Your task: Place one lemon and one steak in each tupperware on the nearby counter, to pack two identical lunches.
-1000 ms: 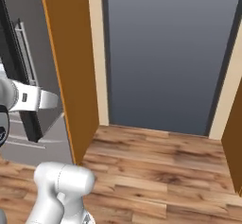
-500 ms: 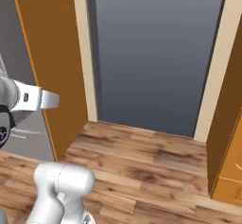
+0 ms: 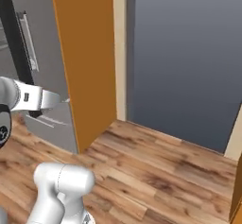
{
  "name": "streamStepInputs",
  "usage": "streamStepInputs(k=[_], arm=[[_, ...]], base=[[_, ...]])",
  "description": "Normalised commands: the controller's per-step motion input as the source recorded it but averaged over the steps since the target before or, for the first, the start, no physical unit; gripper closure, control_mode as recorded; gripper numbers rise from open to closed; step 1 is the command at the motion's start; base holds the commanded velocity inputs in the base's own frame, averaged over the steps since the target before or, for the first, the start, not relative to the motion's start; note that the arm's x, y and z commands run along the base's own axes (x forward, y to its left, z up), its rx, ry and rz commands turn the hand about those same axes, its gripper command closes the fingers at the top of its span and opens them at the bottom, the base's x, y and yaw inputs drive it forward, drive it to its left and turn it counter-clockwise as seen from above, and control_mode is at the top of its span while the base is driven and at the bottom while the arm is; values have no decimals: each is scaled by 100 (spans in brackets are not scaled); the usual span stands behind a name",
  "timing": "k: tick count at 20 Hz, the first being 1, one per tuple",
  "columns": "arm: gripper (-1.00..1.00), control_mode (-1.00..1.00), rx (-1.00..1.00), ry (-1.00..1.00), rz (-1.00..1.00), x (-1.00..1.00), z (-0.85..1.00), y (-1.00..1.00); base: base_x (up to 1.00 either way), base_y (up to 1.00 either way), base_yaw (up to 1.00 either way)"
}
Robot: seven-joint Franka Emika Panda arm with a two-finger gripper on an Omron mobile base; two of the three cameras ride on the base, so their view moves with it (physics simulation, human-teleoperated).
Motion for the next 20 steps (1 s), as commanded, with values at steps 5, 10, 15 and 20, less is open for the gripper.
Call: streamStepInputs(k=[5, 10, 15, 20], arm=[[100, 100, 0, 0, 0, 0, 0, 0], [100, 100, 0, 0, 0, 0, 0, 0], [100, 100, 0, 0, 0, 0, 0, 0], [100, 100, 0, 0, 0, 0, 0, 0]], base=[[-43, -35, 51], [-41, -48, 53], [-46, -40, 51], [-58, -31, 49]])
